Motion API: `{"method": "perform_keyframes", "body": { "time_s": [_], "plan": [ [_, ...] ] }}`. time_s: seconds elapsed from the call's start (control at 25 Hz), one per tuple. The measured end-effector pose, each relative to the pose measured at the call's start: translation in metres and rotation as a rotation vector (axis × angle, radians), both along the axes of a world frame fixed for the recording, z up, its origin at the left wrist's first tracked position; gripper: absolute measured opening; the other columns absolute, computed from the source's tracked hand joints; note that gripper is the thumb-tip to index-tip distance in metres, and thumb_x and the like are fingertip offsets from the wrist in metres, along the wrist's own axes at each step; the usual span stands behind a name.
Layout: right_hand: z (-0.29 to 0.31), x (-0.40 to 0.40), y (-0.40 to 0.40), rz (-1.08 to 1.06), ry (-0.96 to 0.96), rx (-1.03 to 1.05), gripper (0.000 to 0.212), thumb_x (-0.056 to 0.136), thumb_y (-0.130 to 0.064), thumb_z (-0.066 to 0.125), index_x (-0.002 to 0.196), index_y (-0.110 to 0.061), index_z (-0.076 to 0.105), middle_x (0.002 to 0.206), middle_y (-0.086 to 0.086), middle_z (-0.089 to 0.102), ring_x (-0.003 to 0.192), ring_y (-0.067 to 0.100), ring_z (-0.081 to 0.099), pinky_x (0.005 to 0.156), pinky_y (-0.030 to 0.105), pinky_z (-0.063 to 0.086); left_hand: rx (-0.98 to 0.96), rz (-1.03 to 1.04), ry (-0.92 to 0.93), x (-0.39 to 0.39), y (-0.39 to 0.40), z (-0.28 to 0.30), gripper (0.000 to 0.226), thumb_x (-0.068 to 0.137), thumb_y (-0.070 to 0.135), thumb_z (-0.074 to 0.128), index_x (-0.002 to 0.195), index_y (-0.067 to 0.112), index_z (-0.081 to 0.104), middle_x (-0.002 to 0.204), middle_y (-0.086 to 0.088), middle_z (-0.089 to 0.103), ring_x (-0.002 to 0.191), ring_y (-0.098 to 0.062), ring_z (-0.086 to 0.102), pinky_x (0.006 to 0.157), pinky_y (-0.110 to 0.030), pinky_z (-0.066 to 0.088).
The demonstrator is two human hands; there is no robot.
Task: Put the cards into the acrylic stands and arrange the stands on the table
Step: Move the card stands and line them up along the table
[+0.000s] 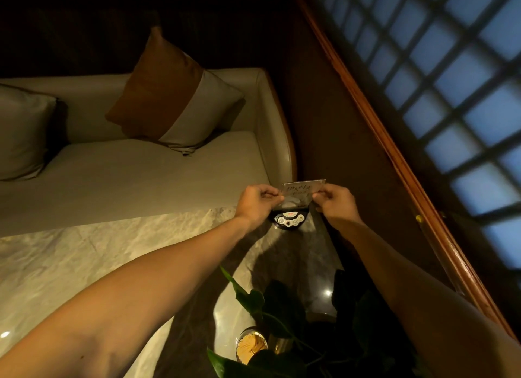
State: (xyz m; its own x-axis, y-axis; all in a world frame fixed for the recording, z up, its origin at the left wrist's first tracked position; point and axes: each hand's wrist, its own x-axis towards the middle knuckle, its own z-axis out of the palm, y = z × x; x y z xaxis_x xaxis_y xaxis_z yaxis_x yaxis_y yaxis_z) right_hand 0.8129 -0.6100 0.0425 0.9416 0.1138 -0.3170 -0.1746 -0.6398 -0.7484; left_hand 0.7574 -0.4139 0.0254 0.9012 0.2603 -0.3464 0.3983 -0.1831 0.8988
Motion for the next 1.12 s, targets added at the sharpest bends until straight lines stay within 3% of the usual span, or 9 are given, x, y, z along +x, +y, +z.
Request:
{"method": "perform_keyframes", "body": {
  "time_s": [0.08, 0.16, 0.24, 0.32, 0.4, 0.52, 0.72, 0.88, 1.12],
  "plan": [
    [0.008, -0.002, 0.001, 0.020, 0.038, 0.045, 0.023, 0.097, -0.011, 0.061, 0.116, -0.021, 0.069, 0.108, -0.003, 0.075, 0.102, 0.014, 0.070, 0.092, 0.039, 0.059, 0.059, -0.065, 0.001, -0.002, 0.002, 0.006, 0.033, 0.086, 0.016, 0.079, 0.116, 0.005, 0.072, 0.108, -0.006, 0.073, 0.097, -0.012, 0.068, 0.087, -0.019, 0.051],
    [0.021, -0.008, 0.004, 0.051, 0.092, 0.078, 0.029, 0.096, -0.012, 0.064, 0.123, -0.019, 0.063, 0.111, -0.002, 0.074, 0.103, 0.013, 0.070, 0.084, 0.032, 0.058, 0.104, -0.153, 0.022, -0.009, 0.006, 0.019, 0.046, 0.086, 0.025, 0.079, 0.127, 0.009, 0.067, 0.118, -0.002, 0.070, 0.110, -0.014, 0.064, 0.096, -0.024, 0.049],
    [0.040, -0.018, 0.008, 0.079, 0.172, 0.036, 0.025, 0.095, -0.014, 0.066, 0.118, -0.022, 0.060, 0.109, -0.002, 0.071, 0.097, 0.012, 0.068, 0.075, 0.026, 0.054, 0.144, -0.224, 0.061, -0.020, 0.013, 0.034, 0.057, 0.086, 0.033, 0.078, 0.136, 0.013, 0.061, 0.128, -0.001, 0.065, 0.121, -0.015, 0.060, 0.104, -0.030, 0.048],
    [0.060, -0.028, 0.010, 0.136, 0.228, -0.072, 0.015, 0.094, -0.017, 0.067, 0.107, -0.023, 0.063, 0.109, -0.001, 0.070, 0.100, 0.016, 0.066, 0.081, 0.032, 0.055, 0.178, -0.276, 0.100, -0.036, 0.022, 0.051, 0.059, 0.088, 0.035, 0.076, 0.141, 0.016, 0.057, 0.140, -0.004, 0.060, 0.129, -0.019, 0.056, 0.109, -0.037, 0.046],
    [0.084, -0.042, 0.018, 0.227, 0.250, -0.162, 0.004, 0.094, -0.017, 0.068, 0.098, -0.019, 0.068, 0.102, -0.002, 0.069, 0.095, 0.015, 0.066, 0.076, 0.029, 0.054, 0.216, -0.317, 0.112, -0.056, 0.035, 0.072, 0.060, 0.089, 0.038, 0.074, 0.142, 0.017, 0.055, 0.146, -0.006, 0.055, 0.129, -0.020, 0.056, 0.106, -0.037, 0.047],
    [0.122, -0.069, 0.040, 0.369, 0.175, -0.222, 0.016, 0.094, -0.023, 0.068, 0.105, -0.012, 0.072, 0.101, 0.000, 0.069, 0.099, 0.017, 0.065, 0.069, 0.023, 0.047, 0.299, -0.320, 0.058, -0.097, 0.064, 0.110, 0.064, 0.088, 0.044, 0.073, 0.143, 0.017, 0.055, 0.146, -0.005, 0.056, 0.124, -0.017, 0.060, 0.101, -0.031, 0.048],
    [0.173, -0.138, 0.110, 0.446, -0.018, -0.154, 0.060, 0.090, -0.040, 0.071, 0.142, -0.013, 0.055, 0.139, 0.004, 0.060, 0.126, 0.021, 0.058, 0.100, 0.033, 0.046, 0.313, -0.204, -0.066, -0.197, 0.123, 0.178, 0.062, 0.088, 0.048, 0.072, 0.141, 0.020, 0.058, 0.140, 0.000, 0.062, 0.130, -0.017, 0.056, 0.105, -0.033, 0.045],
    [0.194, -0.219, 0.175, 0.424, -0.166, 0.027, 0.058, 0.092, -0.038, 0.070, 0.145, -0.024, 0.051, 0.144, -0.003, 0.055, 0.130, 0.016, 0.052, 0.098, 0.029, 0.042, 0.293, -0.044, -0.135, -0.290, 0.175, 0.197, 0.061, 0.084, 0.053, 0.074, 0.137, 0.026, 0.061, 0.136, 0.006, 0.064, 0.126, -0.012, 0.058, 0.106, -0.032, 0.047],
    [0.180, -0.330, 0.252, 0.537, -0.173, 0.089, 0.067, 0.091, -0.033, 0.072, 0.151, -0.029, 0.043, 0.151, -0.004, 0.047, 0.137, 0.019, 0.046, 0.101, 0.029, 0.037, 0.260, 0.147, -0.142, -0.402, 0.241, 0.192, 0.064, 0.084, 0.048, 0.077, 0.140, 0.025, 0.057, 0.143, 0.003, 0.058, 0.134, -0.015, 0.051, 0.103, -0.027, 0.040]
  ]
}}
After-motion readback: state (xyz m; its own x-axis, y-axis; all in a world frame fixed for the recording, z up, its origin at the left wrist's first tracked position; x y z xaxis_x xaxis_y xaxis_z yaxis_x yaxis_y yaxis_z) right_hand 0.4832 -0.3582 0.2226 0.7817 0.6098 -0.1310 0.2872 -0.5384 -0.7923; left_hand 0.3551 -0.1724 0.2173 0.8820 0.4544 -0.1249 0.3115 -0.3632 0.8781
